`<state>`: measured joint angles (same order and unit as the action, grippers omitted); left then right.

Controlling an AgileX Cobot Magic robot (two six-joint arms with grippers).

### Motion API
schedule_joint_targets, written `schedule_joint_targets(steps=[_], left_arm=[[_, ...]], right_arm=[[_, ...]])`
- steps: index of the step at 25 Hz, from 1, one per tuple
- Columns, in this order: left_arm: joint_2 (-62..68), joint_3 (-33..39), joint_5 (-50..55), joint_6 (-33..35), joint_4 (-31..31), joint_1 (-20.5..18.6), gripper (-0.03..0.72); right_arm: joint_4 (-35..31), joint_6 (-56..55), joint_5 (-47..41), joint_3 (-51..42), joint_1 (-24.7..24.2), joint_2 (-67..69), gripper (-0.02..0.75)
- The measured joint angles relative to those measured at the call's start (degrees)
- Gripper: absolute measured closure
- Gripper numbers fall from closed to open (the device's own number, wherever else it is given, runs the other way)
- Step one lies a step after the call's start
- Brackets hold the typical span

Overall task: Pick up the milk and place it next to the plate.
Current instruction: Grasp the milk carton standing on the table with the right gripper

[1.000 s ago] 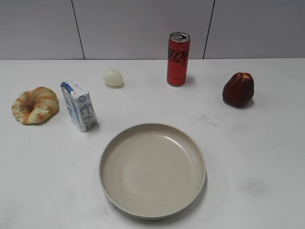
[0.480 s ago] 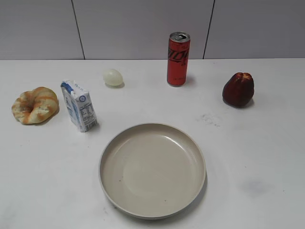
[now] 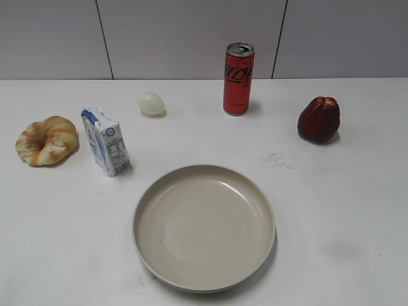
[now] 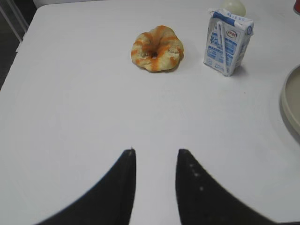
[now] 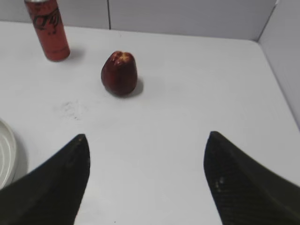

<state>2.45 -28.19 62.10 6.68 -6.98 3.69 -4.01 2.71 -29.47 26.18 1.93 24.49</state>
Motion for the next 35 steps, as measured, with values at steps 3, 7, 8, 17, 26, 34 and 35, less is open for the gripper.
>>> schedule_joint_targets(steps=[3,7,8,17,26,34,35], left_arm=[[0.0,0.0,0.0,0.0,0.0,0.0,0.459],[0.0,0.0,0.0,0.0,0.0,0.0,0.459],[0.0,0.0,0.0,0.0,0.0,0.0,0.459],[0.0,0.0,0.0,0.0,0.0,0.0,0.459],[0.0,0.0,0.0,0.0,0.0,0.0,0.458],[0.0,0.0,0.0,0.0,0.0,0.0,0.459],[0.0,0.0,0.0,0.0,0.0,0.0,0.459]], right_arm=[[-5.05,5.43,2.83,1.77,1.24,10.94,0.166],[-7.05,8.79,3.86,6.76,6.34,26.49,0.166],[-7.05,9.11,3.71,8.42,8.32,30.74,0.166],[-6.82,8.84,0.54,34.2,29.68,62.8,0.164],[-6.82,8.61,-6.26,64.67,41.65,87.21,0.121],[-7.59,6.4,-6.79,83.59,44.12,102.87,0.12],[-8.11,6.31,-6.34,84.84,44.12,104.47,0.12]])
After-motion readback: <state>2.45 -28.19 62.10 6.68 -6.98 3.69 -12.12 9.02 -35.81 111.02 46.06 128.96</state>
